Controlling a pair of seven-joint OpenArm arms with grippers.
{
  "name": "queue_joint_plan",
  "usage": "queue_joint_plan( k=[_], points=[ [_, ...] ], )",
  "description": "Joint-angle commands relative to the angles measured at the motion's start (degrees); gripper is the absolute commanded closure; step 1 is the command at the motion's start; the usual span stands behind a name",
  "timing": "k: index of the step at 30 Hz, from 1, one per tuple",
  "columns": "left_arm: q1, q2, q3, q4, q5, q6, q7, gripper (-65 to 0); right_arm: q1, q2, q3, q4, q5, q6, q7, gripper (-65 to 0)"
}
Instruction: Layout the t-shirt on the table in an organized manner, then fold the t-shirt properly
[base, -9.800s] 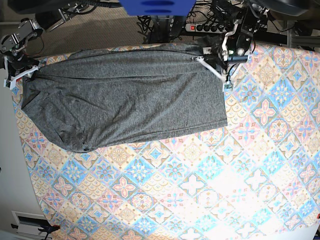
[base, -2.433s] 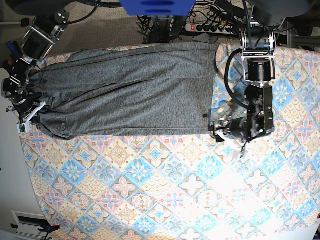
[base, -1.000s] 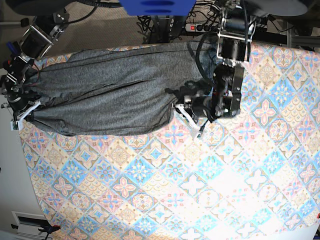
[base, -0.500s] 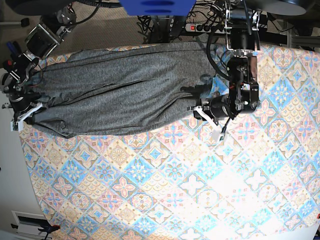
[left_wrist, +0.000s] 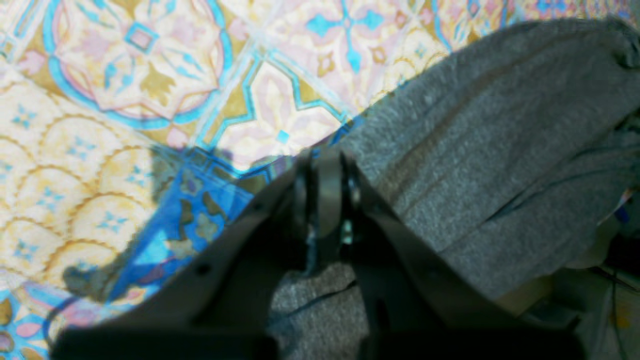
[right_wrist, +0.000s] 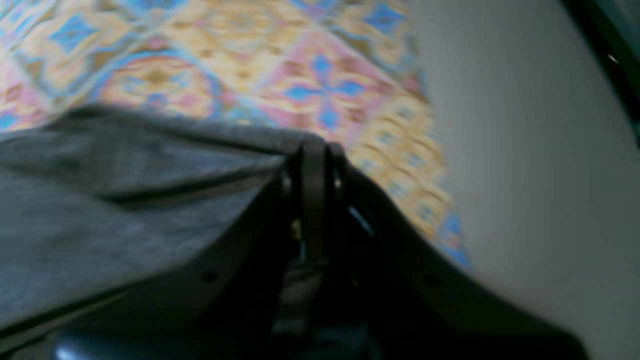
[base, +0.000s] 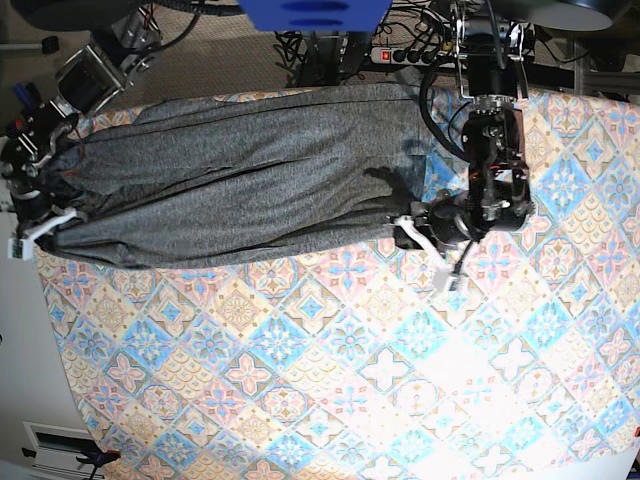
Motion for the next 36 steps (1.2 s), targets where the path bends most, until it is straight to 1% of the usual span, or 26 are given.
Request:
queue_joint_plan(
  k=[1, 5, 6, 8, 10, 12, 14, 17, 23, 25, 28, 32, 34, 36],
  points=[
    [-0.16, -0.29, -1.24, 2.2, -0.66, -0.26, -0.53, 0.0, 1.09, 1.46, 1.17, 1.2, 0.99, -0.12, 1.31, 0.0],
    [1.78, -0.38, -3.79, 5.8, -0.66, -0.35, -0.53, 0.0, 1.09, 1.46, 3.28, 1.12, 0.99, -0.12, 1.31, 0.0],
    [2.22, -1.17, -3.97, 6.5, -0.66, -0.44, -0.53, 0.0, 1.09, 1.46, 3.36, 1.12, 0.99, -0.12, 1.31, 0.0],
    [3.36, -2.4, -3.61, 6.77, -0.66, -2.46, -0.53, 0.0, 1.18, 1.46, 3.36, 1.12, 1.08, -0.12, 1.31, 0.0],
    [4.59, -2.4, -4.05, 6.85, -0.66, -4.66, -0.53, 0.0, 1.18, 1.2, 3.45, 1.12, 1.26, -0.12, 1.31, 0.0],
    [6.09, -2.49, -4.05, 7.03, -0.57, -6.24, -0.62, 0.0, 1.18, -0.3, 4.15, 1.12, 1.26, -0.12, 1.31, 0.0],
    [7.41, -2.49, -4.05, 7.12, -0.3, -7.03, -0.71, 0.0, 1.18, -1.18, 6.53, 1.2, 1.26, -0.12, 1.31, 0.0],
    [8.99, -2.49, -4.05, 7.21, -0.39, -7.56, -0.8, 0.0, 1.18, -1.88, 9.43, 1.2, 1.26, -0.12, 1.31, 0.0],
    [11.01, -2.49, -4.05, 7.47, -0.57, -8.0, -0.89, 0.0, 1.18, -1.88, 11.89, 1.2, 1.17, -0.12, 1.31, 0.0],
    [11.71, -2.66, -4.05, 9.67, -0.13, -8.0, -0.53, 0.0, 1.18, -1.88, 12.15, 1.2, 1.17, -0.12, 1.31, 0.0],
    [14.09, -4.16, -4.05, 13.18, -0.74, -8.0, -0.62, 0.0, 1.0, -1.88, 12.24, 1.2, 1.26, -0.12, 1.31, 0.0],
    [16.37, -4.6, -4.05, 15.65, -0.74, -8.0, -0.53, 0.0, 1.0, -1.97, 12.24, 1.2, 1.35, -0.12, 1.31, 0.0],
    [17.25, -4.77, -4.05, 15.65, -0.57, -8.0, -0.53, 0.0, 1.0, -2.76, 13.03, 1.2, 1.35, -0.12, 1.31, 0.0],
    [18.48, -5.74, -4.05, 15.65, -0.66, -8.0, -0.53, 0.0, 1.0, -4.43, 16.29, 1.2, 1.26, -0.12, 1.31, 0.0]
  ],
)
